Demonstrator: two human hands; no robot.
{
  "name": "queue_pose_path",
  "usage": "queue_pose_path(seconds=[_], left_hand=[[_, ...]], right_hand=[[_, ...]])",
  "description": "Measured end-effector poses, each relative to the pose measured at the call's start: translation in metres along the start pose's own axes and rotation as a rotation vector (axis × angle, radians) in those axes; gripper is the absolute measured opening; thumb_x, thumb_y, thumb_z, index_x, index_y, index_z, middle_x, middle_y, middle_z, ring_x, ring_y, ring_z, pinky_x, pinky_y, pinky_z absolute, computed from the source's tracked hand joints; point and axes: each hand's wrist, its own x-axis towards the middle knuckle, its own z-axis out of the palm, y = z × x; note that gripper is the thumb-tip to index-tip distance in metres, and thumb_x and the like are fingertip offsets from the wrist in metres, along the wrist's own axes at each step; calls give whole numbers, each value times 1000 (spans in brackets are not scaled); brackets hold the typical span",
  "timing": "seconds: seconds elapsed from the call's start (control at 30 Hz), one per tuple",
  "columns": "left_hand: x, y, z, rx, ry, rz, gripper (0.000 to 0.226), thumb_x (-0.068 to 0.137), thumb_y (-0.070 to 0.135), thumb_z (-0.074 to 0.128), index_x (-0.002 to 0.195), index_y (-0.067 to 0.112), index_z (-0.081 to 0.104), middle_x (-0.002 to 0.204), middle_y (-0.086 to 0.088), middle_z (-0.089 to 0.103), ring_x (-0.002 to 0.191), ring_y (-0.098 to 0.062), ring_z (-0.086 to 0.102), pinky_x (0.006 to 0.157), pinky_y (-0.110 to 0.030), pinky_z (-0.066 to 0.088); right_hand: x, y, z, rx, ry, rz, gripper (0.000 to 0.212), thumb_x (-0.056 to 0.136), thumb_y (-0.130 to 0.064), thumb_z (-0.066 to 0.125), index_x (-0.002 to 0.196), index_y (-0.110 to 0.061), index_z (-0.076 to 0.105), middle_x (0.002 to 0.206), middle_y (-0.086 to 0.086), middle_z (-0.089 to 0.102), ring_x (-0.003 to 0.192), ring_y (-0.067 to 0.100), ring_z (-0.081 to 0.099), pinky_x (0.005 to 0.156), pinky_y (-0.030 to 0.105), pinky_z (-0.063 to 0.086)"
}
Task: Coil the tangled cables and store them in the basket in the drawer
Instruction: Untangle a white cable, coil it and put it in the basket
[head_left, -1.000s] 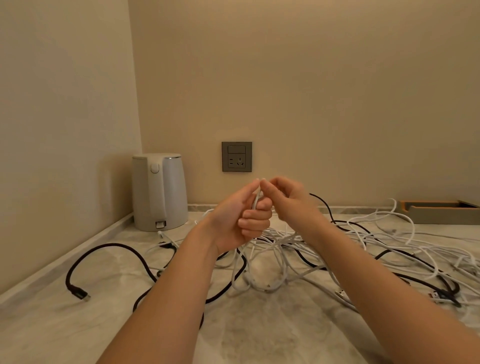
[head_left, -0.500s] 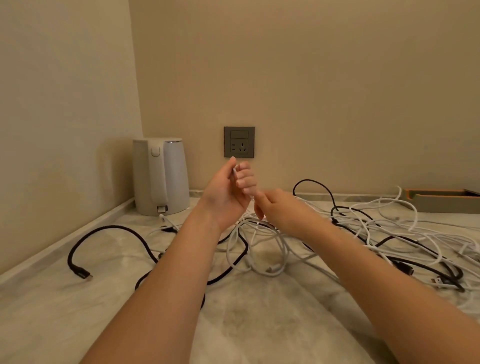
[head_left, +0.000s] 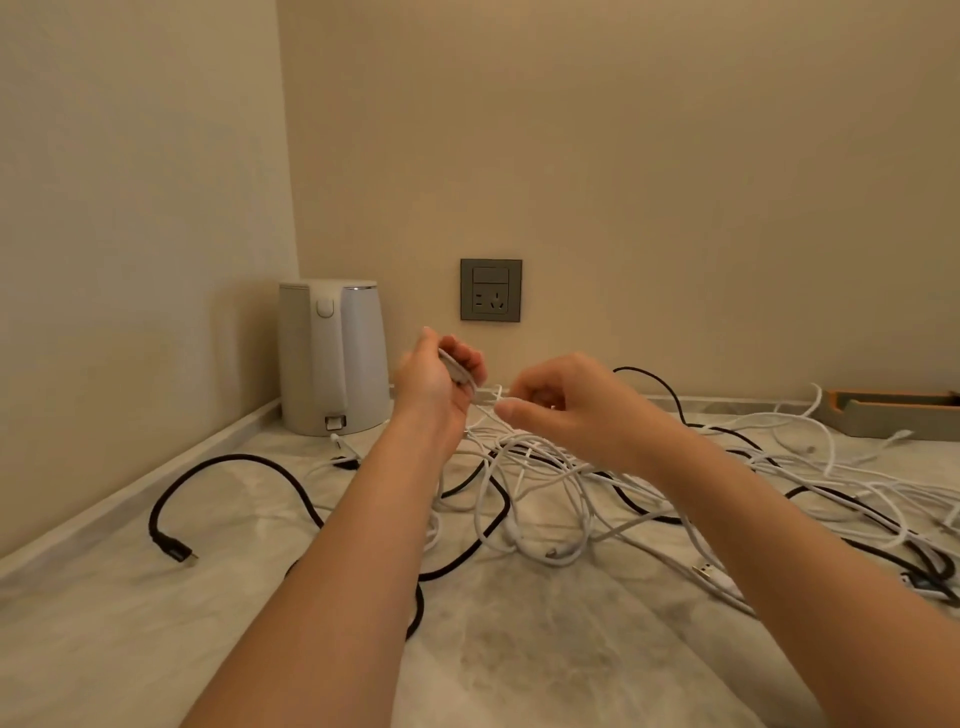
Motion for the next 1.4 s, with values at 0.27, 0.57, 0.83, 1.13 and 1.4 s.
queue_pose_path(seconds=[0.27, 0.57, 0.83, 1.13, 1.4], left_hand=[[-18, -6, 12, 504, -441, -69, 46, 104, 31, 28, 102, -2, 59, 84, -11, 64, 68, -11, 64, 62, -20, 53], [-31, -9, 18, 532, -683, -319, 86, 94, 62, -2, 74, 2, 57, 60, -7, 61, 56, -17, 64, 52, -20, 49], [-31, -10, 16, 488, -753, -353, 65, 100, 51, 11, 71, 8, 49, 48, 1, 51, 43, -11, 53, 47, -20, 43], [-33, -12, 23, 202, -630, -264, 40, 102, 31, 29, 70, 13, 42, 46, 6, 38, 36, -5, 39, 41, -18, 40], [-20, -2, 14, -152, -355, -158, 37, 103, 29, 33, 77, 11, 53, 57, 2, 55, 49, -7, 55, 52, -19, 51]], right_hand=[[-1, 5, -15, -471, 516, -181, 23, 85, -41, 62, 76, -20, 64, 68, -16, 50, 56, 12, 52, 49, 24, 41], [1, 27, -19, -113, 506, 2, 26, 84, -38, 65, 64, -26, 53, 53, -9, 46, 52, 4, 41, 53, 29, 35], [2, 40, -9, 230, 412, 57, 40, 95, -32, 51, 56, -24, 53, 50, -13, 44, 51, 3, 39, 53, 23, 32], [-1, 52, 4, 199, 165, 327, 57, 101, -39, 33, 55, -18, 58, 50, -2, 46, 46, 9, 39, 55, 28, 31], [-2, 9, 4, -370, -229, 250, 36, 101, -42, 28, 91, -20, 55, 84, -5, 55, 87, 20, 54, 77, 36, 44]])
